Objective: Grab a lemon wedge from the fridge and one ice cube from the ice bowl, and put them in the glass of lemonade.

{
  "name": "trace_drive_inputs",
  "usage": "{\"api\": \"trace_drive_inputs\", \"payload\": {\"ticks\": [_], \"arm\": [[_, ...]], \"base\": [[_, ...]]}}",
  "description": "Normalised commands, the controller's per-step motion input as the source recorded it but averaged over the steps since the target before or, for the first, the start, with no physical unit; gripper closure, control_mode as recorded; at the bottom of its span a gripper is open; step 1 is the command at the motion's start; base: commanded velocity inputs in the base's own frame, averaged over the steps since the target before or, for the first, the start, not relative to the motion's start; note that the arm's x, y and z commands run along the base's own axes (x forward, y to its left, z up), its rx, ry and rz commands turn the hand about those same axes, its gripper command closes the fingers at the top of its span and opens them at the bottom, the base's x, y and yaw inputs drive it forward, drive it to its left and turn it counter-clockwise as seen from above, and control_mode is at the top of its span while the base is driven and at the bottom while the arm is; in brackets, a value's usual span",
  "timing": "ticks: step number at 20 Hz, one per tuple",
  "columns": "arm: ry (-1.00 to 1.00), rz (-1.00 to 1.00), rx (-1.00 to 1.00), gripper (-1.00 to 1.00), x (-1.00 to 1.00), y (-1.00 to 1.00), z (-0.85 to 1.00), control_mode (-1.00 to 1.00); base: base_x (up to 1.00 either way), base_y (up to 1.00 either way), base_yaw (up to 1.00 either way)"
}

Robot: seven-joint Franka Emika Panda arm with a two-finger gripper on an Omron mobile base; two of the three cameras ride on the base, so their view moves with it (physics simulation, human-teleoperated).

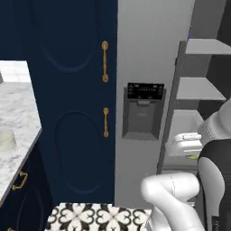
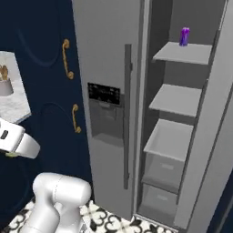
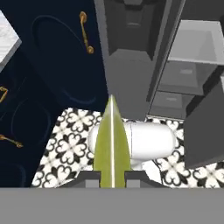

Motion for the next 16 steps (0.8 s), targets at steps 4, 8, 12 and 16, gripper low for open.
{"api": "trace_drive_inputs", "payload": {"ticks": [4, 8, 12, 16], "arm": [[0.0, 0.0, 0.0, 1.0, 0.0, 0.0, 0.0, 1.0], [0.0, 0.0, 0.0, 1.0, 0.0, 0.0, 0.0, 1.0], [0.0, 0.0, 0.0, 1.0, 0.0, 0.0, 0.0, 1.0], [0.0, 0.0, 0.0, 1.0, 0.0, 0.0, 0.0, 1.0]], "base": [[0.0, 0.41, 0.91], [0.26, 0.34, 0.8], [0.94, 0.12, 0.56], [1.0, 0.0, 0.41]]}}
